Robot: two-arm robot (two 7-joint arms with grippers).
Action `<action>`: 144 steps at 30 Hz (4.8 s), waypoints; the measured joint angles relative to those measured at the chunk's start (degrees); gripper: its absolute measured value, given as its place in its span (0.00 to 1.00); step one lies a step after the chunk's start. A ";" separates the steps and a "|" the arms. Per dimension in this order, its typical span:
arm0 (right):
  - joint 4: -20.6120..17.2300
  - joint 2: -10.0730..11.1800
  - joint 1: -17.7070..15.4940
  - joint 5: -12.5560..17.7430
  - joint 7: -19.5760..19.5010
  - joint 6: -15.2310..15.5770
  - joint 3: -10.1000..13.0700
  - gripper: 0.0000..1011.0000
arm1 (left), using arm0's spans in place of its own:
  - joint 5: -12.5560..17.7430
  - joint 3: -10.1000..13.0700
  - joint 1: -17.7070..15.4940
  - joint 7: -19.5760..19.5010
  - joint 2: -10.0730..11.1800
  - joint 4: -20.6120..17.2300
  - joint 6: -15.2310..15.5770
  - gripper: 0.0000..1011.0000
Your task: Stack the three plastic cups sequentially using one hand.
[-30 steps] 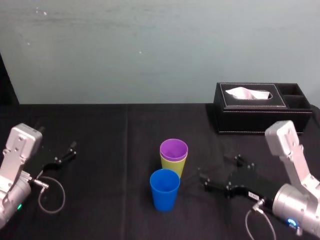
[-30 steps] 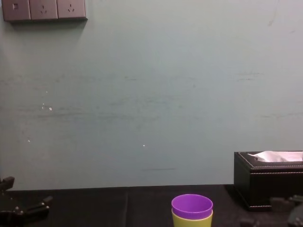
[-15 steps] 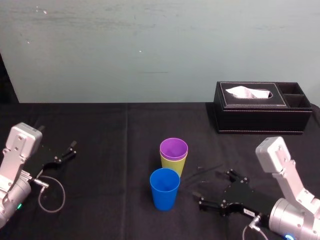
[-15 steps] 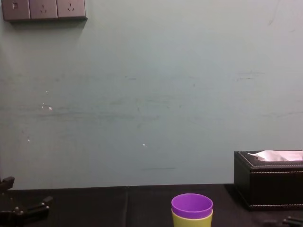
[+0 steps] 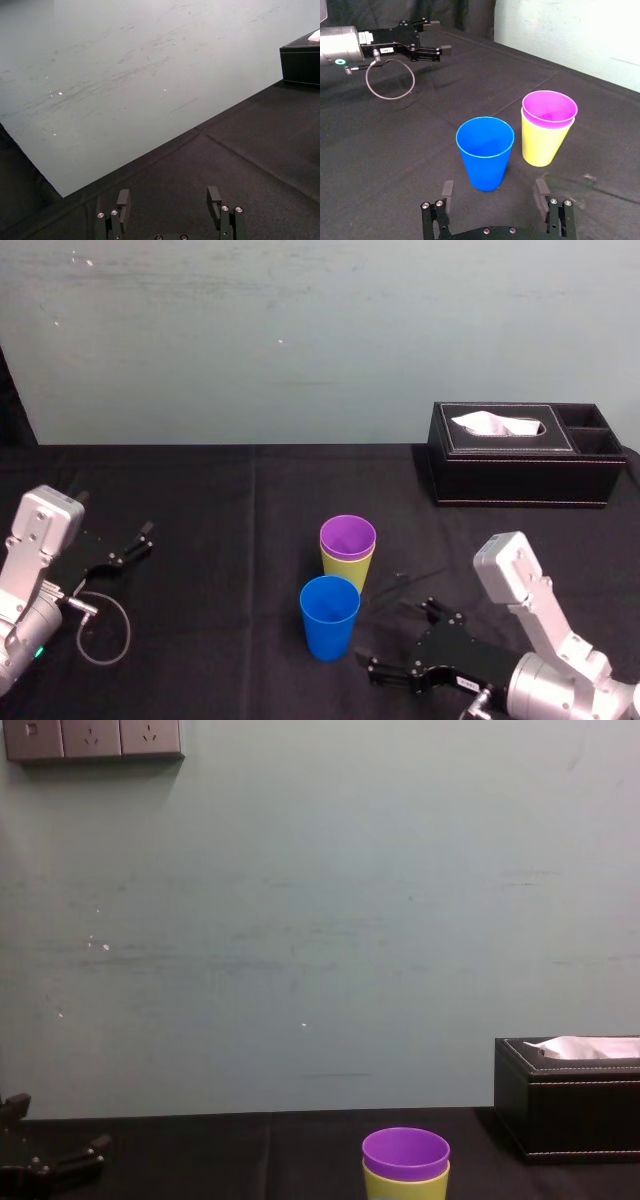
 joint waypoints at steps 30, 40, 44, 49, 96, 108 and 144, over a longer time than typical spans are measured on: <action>6.02 -5.20 4.05 -0.79 -0.14 -0.08 -3.45 0.99 | 0.00 0.00 0.00 0.00 0.00 0.00 0.00 0.99; 7.00 -6.29 4.68 -0.36 -0.51 -0.18 -3.56 0.99 | 0.00 0.00 0.00 0.00 0.00 0.00 0.00 0.99; 7.37 -6.64 4.78 0.03 -0.63 -0.15 -3.43 0.99 | 0.00 0.00 0.00 0.00 0.00 0.00 0.00 0.99; 7.91 -7.10 4.91 0.42 -0.88 -0.10 -3.42 0.99 | 0.00 0.00 0.00 0.00 0.00 0.00 0.00 0.99; 12.11 -11.78 6.65 -0.88 -2.84 -1.16 -4.62 0.99 | 0.00 0.00 0.00 0.00 0.00 0.00 0.00 0.99; 12.80 -12.50 6.71 -1.66 -3.35 -1.55 -4.45 0.99 | 0.00 0.00 0.00 0.00 0.00 0.00 0.00 0.99; 15.10 -14.78 7.65 -4.83 -4.57 -3.04 -4.71 0.99 | 0.00 0.00 0.00 0.00 0.00 0.00 0.00 0.99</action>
